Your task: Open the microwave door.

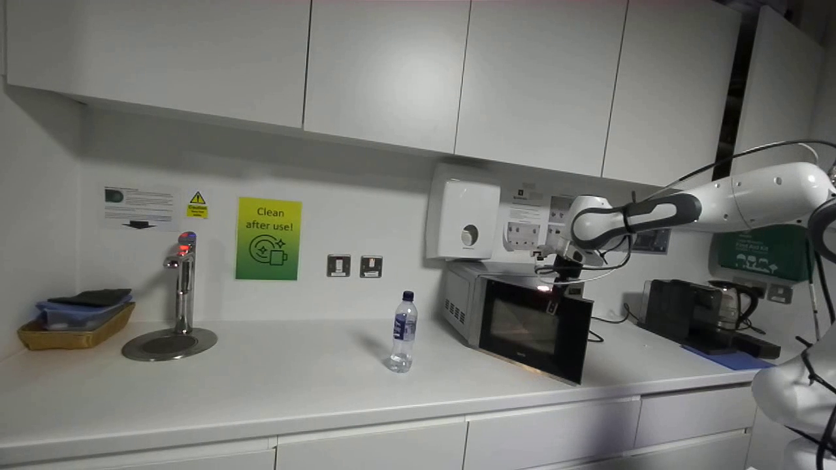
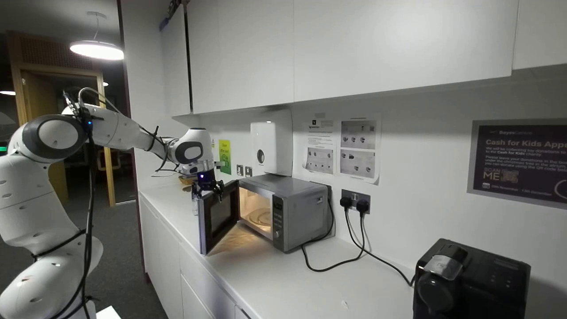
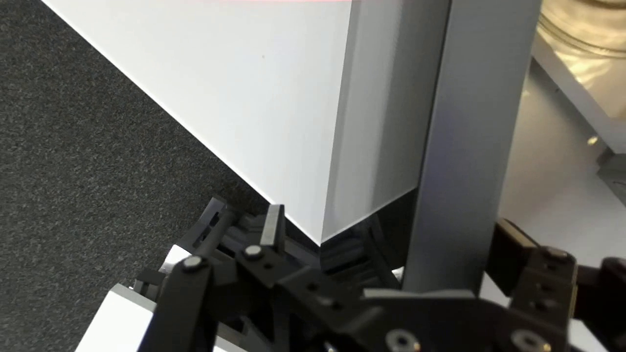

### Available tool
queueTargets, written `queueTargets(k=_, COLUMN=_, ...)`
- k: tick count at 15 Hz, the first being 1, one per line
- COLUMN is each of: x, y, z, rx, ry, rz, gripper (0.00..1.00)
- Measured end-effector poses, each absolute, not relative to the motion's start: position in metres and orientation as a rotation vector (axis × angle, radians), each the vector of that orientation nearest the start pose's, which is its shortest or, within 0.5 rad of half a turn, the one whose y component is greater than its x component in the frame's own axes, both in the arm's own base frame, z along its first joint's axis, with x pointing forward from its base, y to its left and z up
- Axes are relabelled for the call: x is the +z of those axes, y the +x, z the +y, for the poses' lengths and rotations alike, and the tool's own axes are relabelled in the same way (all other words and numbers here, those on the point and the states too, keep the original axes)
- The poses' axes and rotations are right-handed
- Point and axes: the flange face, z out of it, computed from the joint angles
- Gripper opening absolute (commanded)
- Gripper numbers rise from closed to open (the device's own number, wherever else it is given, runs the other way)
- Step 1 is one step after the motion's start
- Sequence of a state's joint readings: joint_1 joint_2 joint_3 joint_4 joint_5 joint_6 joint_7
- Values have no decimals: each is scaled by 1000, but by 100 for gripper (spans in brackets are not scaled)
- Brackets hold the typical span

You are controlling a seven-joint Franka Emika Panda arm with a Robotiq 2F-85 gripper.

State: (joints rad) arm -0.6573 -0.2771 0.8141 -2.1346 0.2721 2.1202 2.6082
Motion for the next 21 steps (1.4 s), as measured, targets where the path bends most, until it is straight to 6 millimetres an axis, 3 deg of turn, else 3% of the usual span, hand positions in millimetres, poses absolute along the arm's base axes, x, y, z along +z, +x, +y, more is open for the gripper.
queueTargets(k=5, x=499, y=494, z=156, rx=34, ry=-706, rz=2883, gripper=100)
queueTargets(k=11, x=500, y=500, z=209, rx=-9, ry=-645, rz=2911, gripper=100)
queueTargets(k=21, x=530, y=512, z=249, rx=-120, ry=-631, rz=2852, gripper=100)
